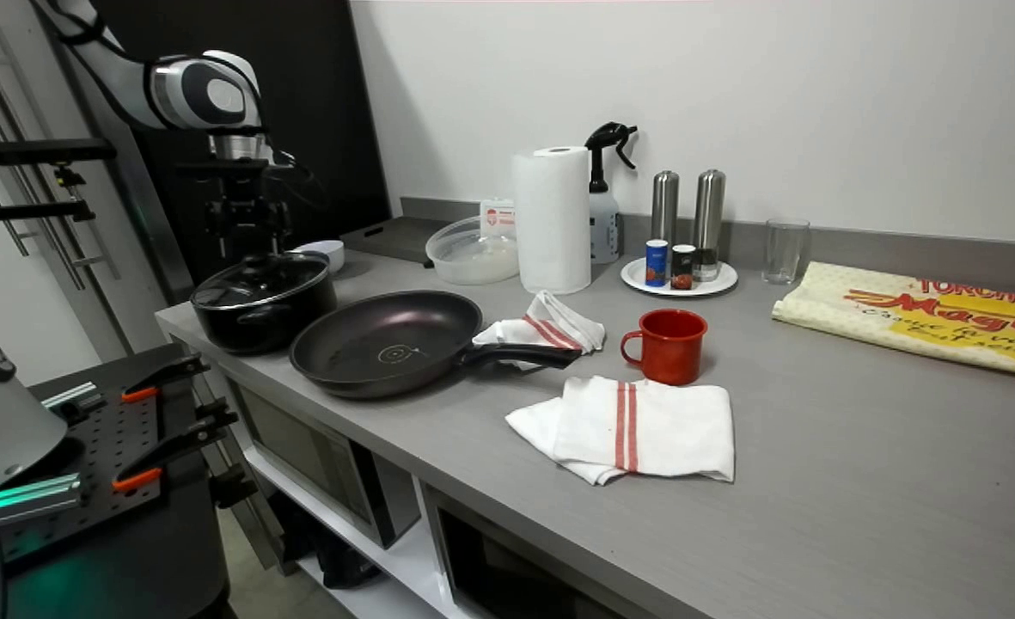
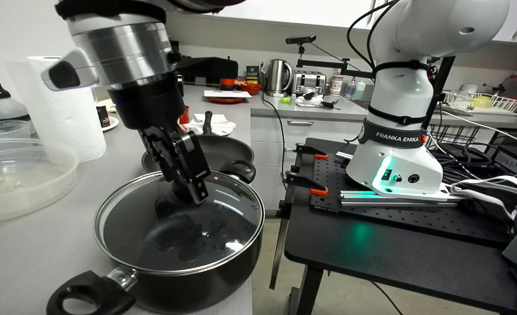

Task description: Remove the glass lid from the black pot

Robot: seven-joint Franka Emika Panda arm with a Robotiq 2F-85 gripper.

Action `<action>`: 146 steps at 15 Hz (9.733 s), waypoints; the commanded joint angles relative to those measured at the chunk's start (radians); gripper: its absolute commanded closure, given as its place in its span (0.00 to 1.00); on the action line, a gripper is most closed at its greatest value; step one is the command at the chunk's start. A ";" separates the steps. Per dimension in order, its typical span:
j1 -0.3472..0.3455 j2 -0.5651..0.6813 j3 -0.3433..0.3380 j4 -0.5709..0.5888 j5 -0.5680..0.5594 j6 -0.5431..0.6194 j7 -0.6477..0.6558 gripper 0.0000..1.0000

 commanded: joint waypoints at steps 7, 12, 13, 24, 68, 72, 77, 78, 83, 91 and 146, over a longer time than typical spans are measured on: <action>-0.012 0.019 0.005 0.012 0.004 0.022 -0.024 0.47; -0.015 0.010 0.007 0.015 0.007 0.024 -0.025 0.75; -0.015 0.009 0.007 0.013 0.008 0.024 -0.025 0.75; -0.014 -0.111 0.019 -0.015 0.038 -0.024 -0.002 0.75; -0.165 0.148 -0.167 0.585 0.163 -0.245 -0.022 0.75; -0.148 0.238 -0.160 0.668 0.126 -0.246 -0.025 0.75; -0.132 0.326 -0.161 0.753 0.084 -0.221 -0.035 0.75; -0.131 0.342 -0.161 0.766 0.076 -0.216 -0.039 0.75; -0.141 0.404 -0.157 0.798 0.073 -0.192 -0.055 0.75; -0.164 0.428 -0.140 0.749 0.087 -0.080 -0.095 0.75; -0.202 0.422 -0.175 0.472 0.024 0.276 -0.013 0.65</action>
